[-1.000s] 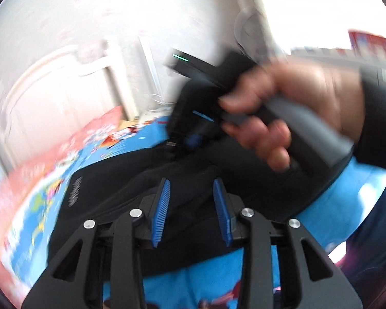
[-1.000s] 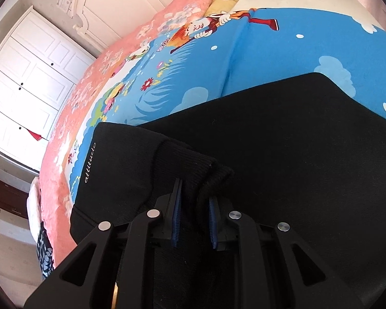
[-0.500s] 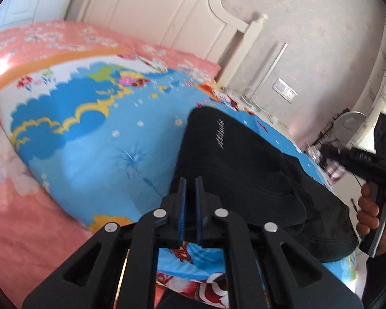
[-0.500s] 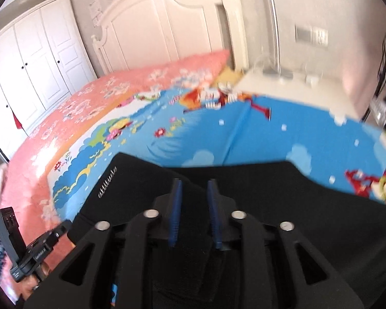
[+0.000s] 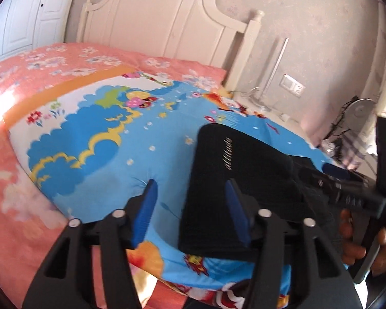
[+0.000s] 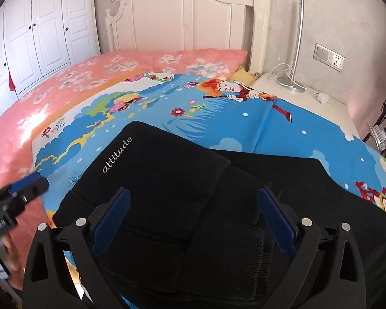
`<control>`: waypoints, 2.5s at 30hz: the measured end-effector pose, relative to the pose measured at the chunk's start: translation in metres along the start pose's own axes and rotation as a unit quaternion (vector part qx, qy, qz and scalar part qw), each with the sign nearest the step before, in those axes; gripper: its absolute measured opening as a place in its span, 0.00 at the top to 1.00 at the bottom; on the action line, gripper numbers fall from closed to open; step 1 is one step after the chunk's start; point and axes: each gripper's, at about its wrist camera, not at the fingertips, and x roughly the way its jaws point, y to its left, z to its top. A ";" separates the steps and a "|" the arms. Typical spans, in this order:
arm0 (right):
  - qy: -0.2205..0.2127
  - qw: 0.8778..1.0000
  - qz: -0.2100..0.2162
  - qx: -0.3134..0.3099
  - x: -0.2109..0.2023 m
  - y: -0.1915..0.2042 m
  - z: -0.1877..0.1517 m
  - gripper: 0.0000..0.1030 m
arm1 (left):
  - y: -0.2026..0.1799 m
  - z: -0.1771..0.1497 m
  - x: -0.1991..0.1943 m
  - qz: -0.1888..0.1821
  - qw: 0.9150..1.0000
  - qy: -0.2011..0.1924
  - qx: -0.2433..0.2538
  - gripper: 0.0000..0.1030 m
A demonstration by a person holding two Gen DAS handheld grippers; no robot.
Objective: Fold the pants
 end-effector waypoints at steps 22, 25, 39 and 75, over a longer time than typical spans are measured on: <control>0.076 0.996 -0.035 0.029 0.040 -0.003 -0.037 0.05 | -0.065 0.083 0.146 0.002 0.984 0.122 0.128 0.93; 0.081 0.996 -0.037 0.030 0.040 -0.002 -0.038 0.05 | -0.066 0.081 0.170 0.008 0.979 0.151 0.137 0.96; 0.081 0.995 -0.041 0.032 0.041 -0.001 -0.039 0.04 | -0.054 0.062 0.077 0.010 0.992 0.056 0.110 0.91; 0.078 0.995 -0.050 0.028 0.063 -0.029 -0.010 0.34 | 0.024 -0.033 0.043 -0.097 0.994 0.052 -0.005 0.61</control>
